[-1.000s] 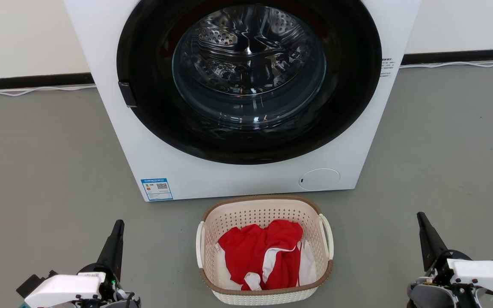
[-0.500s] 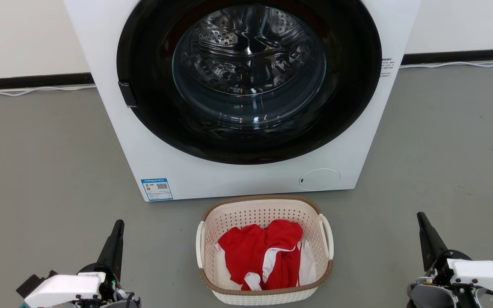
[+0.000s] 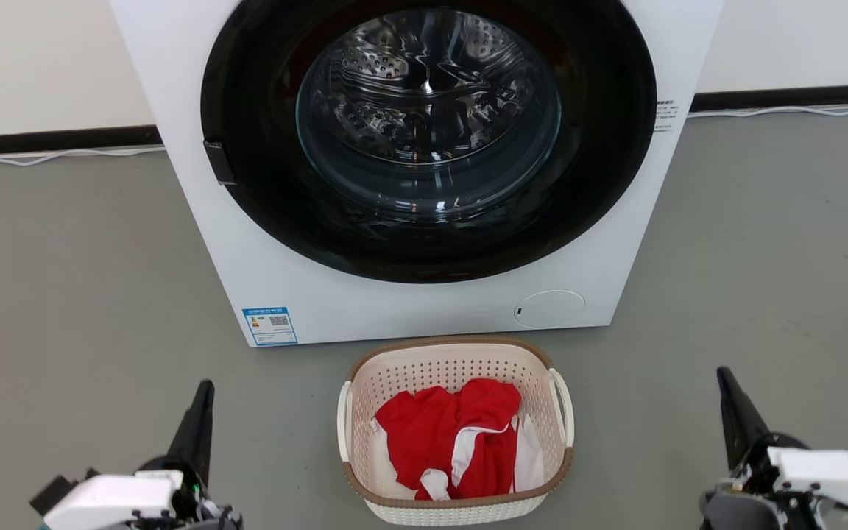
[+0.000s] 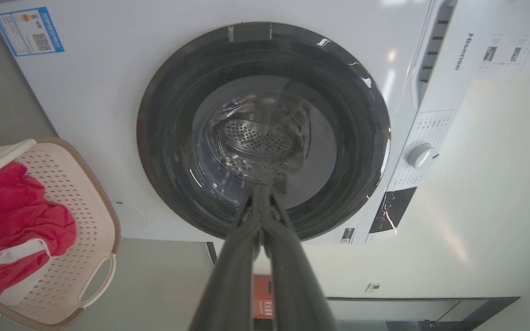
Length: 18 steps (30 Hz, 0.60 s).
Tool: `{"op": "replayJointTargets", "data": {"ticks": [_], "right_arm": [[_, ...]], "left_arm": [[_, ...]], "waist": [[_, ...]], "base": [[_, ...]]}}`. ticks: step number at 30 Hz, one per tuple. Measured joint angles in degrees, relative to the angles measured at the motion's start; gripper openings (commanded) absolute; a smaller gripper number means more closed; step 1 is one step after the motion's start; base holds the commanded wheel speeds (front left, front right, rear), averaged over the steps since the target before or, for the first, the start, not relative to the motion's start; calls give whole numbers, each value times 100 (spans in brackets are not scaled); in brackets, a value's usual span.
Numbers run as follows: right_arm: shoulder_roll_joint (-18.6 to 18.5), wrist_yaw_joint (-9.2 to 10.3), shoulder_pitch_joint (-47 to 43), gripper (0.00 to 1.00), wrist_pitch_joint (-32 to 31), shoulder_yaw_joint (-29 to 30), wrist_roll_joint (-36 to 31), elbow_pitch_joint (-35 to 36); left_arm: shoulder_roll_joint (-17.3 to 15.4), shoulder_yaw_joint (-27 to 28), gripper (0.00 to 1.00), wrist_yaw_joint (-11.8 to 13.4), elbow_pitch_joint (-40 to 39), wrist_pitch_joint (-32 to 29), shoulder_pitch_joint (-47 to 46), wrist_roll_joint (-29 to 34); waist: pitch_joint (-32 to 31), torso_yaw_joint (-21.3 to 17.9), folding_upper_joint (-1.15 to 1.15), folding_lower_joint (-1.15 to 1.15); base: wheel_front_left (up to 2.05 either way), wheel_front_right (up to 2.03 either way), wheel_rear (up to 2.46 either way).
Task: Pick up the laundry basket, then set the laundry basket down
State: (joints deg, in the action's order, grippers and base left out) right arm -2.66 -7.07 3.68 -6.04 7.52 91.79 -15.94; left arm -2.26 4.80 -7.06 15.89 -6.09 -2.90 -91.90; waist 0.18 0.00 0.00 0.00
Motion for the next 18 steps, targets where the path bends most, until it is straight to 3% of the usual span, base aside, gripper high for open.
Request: {"op": "replayJointTargets", "data": {"ticks": [1, 18], "right_arm": [[5, 2, -25, 100, 0, -9, -1, -35], [27, 4, -221, 100, 211, -172, -258, -16]], "left_arm": [[13, -1, 100, 1, 52, 7, 21, 0], [38, -165, 100, 5, 125, 246, 209, 99]], "waist": [[0, 0, 0, 0], [8, -2, 0, 1]], "base": [[0, 0, 0], [0, 0, 0]]}}
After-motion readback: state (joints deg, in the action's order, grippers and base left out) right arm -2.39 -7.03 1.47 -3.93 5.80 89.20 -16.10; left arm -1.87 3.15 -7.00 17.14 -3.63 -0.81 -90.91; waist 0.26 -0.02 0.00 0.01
